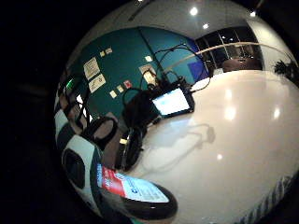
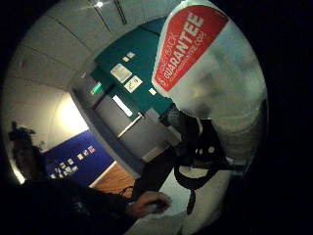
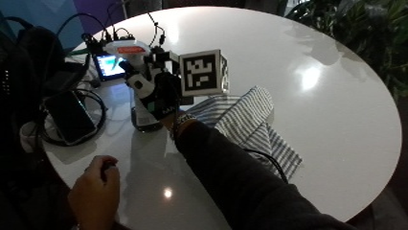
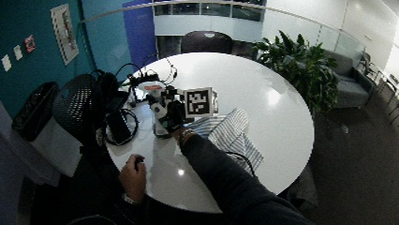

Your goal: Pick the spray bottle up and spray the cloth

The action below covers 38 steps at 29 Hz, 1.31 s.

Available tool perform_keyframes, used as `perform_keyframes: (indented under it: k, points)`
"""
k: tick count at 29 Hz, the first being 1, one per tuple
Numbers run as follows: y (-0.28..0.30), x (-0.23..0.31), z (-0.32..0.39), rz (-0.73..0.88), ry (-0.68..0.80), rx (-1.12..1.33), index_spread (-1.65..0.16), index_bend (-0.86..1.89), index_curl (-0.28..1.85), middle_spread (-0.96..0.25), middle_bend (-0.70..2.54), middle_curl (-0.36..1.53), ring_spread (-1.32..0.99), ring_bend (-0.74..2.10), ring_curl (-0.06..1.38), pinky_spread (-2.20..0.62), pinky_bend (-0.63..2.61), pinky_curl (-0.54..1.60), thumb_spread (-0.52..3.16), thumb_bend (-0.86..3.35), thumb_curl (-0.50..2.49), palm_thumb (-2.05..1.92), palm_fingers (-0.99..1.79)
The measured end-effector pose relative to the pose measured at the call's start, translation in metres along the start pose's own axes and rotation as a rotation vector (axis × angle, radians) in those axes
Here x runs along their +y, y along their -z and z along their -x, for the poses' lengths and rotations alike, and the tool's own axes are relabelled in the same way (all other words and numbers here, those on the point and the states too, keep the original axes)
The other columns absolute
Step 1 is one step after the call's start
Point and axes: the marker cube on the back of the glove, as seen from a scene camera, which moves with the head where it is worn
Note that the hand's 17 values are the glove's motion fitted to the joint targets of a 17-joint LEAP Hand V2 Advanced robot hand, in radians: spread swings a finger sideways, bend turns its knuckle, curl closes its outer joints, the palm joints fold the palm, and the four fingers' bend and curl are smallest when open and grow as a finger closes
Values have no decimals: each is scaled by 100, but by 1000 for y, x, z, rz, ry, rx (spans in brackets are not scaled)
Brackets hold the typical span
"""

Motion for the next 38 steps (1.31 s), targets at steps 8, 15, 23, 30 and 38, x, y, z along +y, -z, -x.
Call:
perform_keyframes:
  k: [8, 15, 23, 30, 38]
  points:
    - [-1, -20, 18, 26, 53, 6, -28, 18, 47, -23, 62, 50, -24, 75, 44, -35, 47, 38, 120, -2, 38, 78, 139]
    - [-2, -5, 12, 64, 41, 18, -28, 17, 47, -24, 61, 50, -24, 74, 43, -35, 48, 38, 120, -1, 38, 79, 138]
    - [4, 32, -5, 88, -36, 32, -28, 17, 47, -24, 61, 50, -25, 73, 43, -35, 48, 38, 119, -1, 37, 80, 138]
    - [3, 25, -7, 149, -76, 25, -30, 14, 45, -23, 59, 49, -22, 70, 42, -33, 50, 39, 114, -4, 36, 76, 131]
    - [28, 0, 5, 126, -22, 60, -31, 3, 36, -22, 43, 45, -19, 63, 43, -16, 53, 43, 97, -10, 30, 47, 71]
